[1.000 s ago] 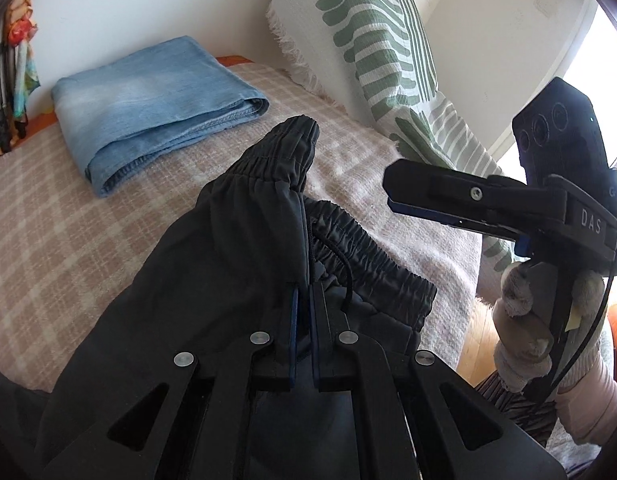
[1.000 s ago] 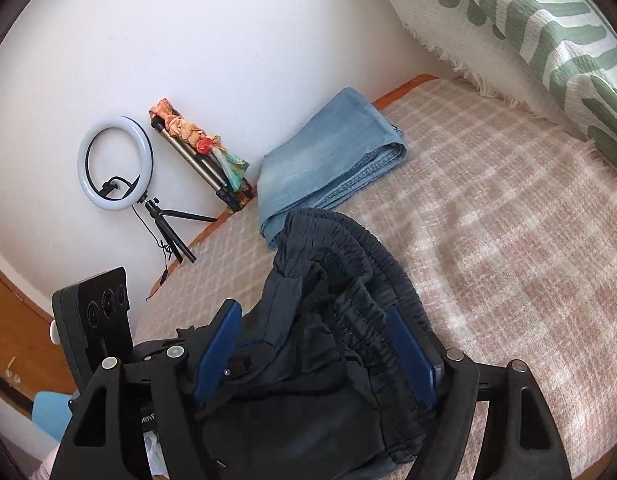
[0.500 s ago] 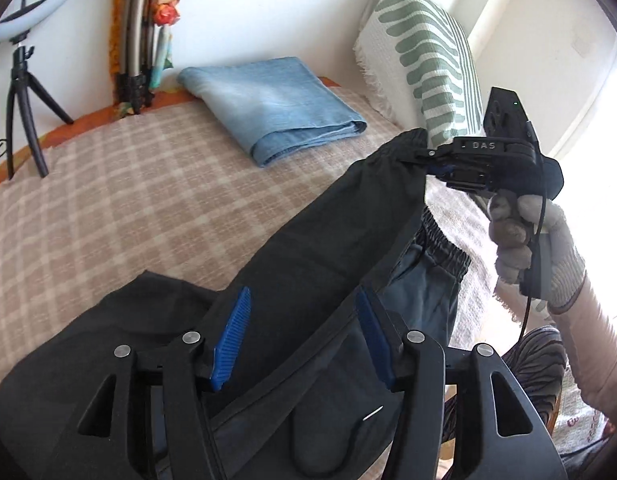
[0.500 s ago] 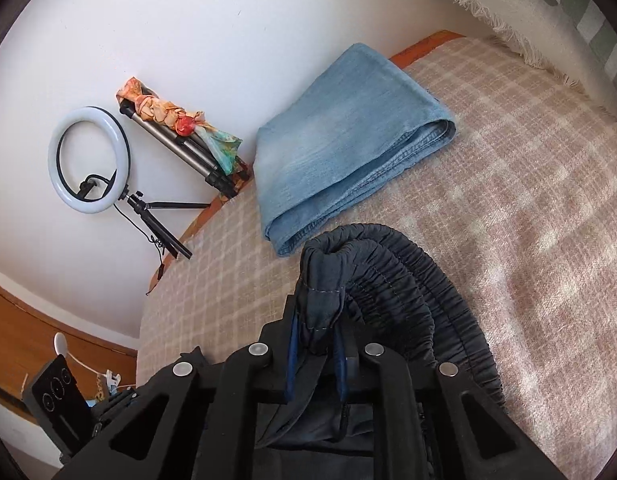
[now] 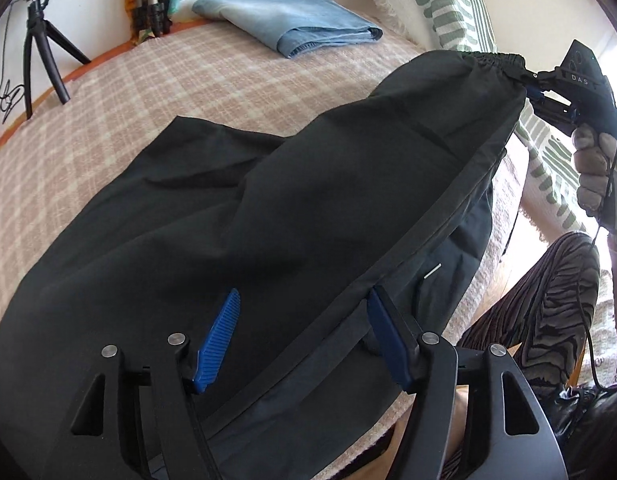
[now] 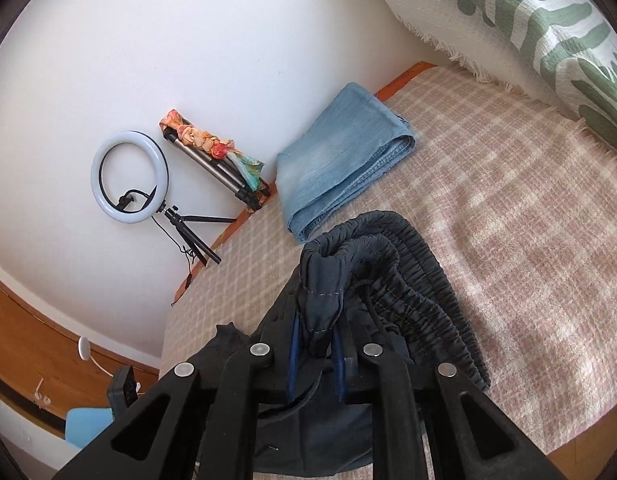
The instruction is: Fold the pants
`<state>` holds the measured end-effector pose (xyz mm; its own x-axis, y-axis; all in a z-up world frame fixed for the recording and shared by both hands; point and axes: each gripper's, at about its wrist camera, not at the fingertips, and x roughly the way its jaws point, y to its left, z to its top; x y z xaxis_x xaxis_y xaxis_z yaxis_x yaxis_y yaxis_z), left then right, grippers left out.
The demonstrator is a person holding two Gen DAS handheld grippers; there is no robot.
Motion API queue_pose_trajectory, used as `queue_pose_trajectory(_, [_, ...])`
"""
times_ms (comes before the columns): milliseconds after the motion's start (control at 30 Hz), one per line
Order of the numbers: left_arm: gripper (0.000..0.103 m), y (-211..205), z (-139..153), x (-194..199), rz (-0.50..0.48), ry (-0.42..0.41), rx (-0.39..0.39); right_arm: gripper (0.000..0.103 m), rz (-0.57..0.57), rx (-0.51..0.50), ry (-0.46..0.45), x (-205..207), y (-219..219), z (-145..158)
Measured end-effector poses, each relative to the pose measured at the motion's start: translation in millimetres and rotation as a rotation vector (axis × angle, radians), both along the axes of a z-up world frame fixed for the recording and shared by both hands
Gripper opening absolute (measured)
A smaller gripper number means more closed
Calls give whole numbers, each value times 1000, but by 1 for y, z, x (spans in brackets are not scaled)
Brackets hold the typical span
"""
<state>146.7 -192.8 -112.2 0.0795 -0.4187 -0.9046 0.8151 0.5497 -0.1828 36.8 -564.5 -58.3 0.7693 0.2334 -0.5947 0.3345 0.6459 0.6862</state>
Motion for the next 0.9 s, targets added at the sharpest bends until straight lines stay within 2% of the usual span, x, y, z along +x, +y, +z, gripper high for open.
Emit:
queue_pose_trajectory(100, [66,-2,2,-21,-47,-46,-3,12,-34,31,40,-24,-10,-24])
queue_pose_trajectory(200, [66,-8,0,-38,-107,-65,-1,12,-40,80,90,-29,-21,-51])
queue_pose_trajectory(300, [66,-13,-13,-45,-133,-48,32,13,-27,42,149,-19,-23,-66])
queue_pose_trajectory(433, [65,-8,-18,-56,-148,-21,15,13,10,32,176,-16,-12,-72])
queue_pose_trajectory(500, [59,-4,-20,-63,-168,-56,22,13,27,48,159,-22,-8,-70])
queue_pose_trajectory(533, [49,-3,-22,-65,-173,-67,35,13,27,64,149,-26,-8,-69])
queue_pose_trajectory(600, [39,-1,-21,-66,-174,-66,17,13,19,40,153,-30,-10,-67])
queue_pose_trajectory(667, [13,1,-20,-61,-165,-41,-4,13,2,-8,195,-30,-16,-72])
queue_pose_trajectory(767, [7,4,-21,-60,-148,-15,-27,15,24,10,247,-24,-19,-86])
queue_pose_trajectory(900, [6,12,-21,-69,-172,9,-41,39,57,-139,266,-26,-6,-61])
